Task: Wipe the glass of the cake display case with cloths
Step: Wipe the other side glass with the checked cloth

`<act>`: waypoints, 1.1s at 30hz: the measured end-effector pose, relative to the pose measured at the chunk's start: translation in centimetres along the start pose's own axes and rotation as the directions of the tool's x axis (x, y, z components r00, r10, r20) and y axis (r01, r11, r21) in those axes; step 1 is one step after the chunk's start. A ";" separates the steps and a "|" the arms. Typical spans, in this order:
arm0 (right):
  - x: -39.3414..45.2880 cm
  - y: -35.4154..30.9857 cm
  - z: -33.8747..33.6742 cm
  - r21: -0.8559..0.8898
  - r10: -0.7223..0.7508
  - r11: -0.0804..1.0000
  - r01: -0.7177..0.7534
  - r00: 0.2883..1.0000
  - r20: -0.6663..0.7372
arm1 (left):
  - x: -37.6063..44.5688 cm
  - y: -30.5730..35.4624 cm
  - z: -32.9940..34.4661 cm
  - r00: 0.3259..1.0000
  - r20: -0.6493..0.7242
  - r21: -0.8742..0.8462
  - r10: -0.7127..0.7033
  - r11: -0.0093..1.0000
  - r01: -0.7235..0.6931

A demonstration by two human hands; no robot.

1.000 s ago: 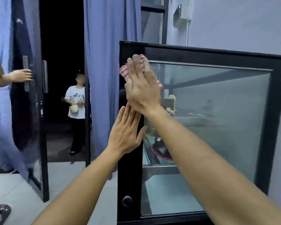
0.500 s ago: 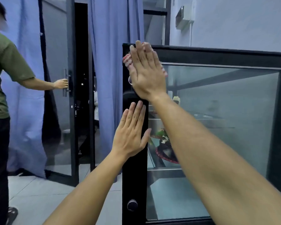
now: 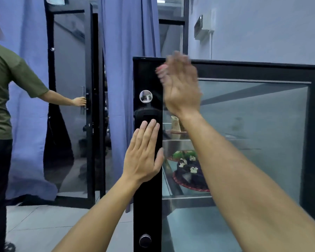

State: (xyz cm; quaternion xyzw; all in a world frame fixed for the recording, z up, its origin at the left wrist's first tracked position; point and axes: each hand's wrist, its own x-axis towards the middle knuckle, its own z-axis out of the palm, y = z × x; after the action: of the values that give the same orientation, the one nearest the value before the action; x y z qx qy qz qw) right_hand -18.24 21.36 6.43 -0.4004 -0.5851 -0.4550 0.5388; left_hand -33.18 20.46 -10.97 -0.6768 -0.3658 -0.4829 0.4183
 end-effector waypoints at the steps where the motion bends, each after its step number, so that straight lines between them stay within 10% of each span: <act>1: -1.2 0.7 0.0 0.012 0.165 0.986 -0.165 0.986 -0.037 | 0.9 -0.1 -0.7 0.999 -0.054 -0.055 -0.008 0.998 0.005; 4: -1.8 -1.3 0.3 0.036 0.430 0.903 -0.428 0.899 -0.081 | 6.5 -0.6 -2.9 0.978 -0.205 -0.111 -0.047 0.994 0.025; 9: -0.2 -0.9 0.0 -0.039 -0.127 0.991 0.129 0.991 0.051 | 15.6 -3.7 -3.1 0.998 -0.053 -0.102 -0.029 0.995 0.024; 14: -1.4 9.6 -2.4 -0.055 0.277 0.959 -0.278 0.961 -0.021 | 15.6 -4.7 -1.6 1.000 -0.024 0.048 0.016 0.999 -0.014; 18: 0.2 6.5 -2.1 0.029 0.679 0.734 -0.679 0.730 -0.081 | 15.6 -4.6 -1.7 0.999 -0.032 0.102 0.027 0.994 -0.024; 22: -0.6 -0.7 -0.3 -0.003 0.176 0.984 -0.176 0.984 -0.008 | 15.6 -4.6 -1.7 0.998 -0.042 0.105 0.041 0.994 -0.036; 25: -1.3 5.4 -0.8 -0.028 -0.073 0.997 0.074 0.997 0.032 | 15.5 -4.6 -1.7 0.998 -0.047 0.109 0.034 0.994 -0.029; 27: -2.0 11.6 -2.0 -0.033 0.193 0.980 -0.195 0.980 -0.050 | 15.5 -4.4 -1.7 0.998 -0.046 0.123 0.032 0.992 -0.026; 30: -2.3 15.8 -3.9 -0.023 0.670 0.740 -0.673 0.739 -0.067 | 15.5 -4.1 -1.6 0.998 -0.050 0.136 0.034 0.990 -0.027; 33: -1.6 8.2 -2.9 0.017 0.580 0.814 -0.581 0.811 -0.078 | 15.5 -4.0 -1.6 0.998 -0.050 0.154 0.029 0.988 -0.021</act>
State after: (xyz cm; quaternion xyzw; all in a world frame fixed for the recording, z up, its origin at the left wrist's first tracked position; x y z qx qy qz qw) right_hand -9.39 20.75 5.67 -0.5434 -0.4113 -0.2866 0.6733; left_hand -33.18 21.95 5.07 -0.6342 -0.3822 -0.4657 0.4846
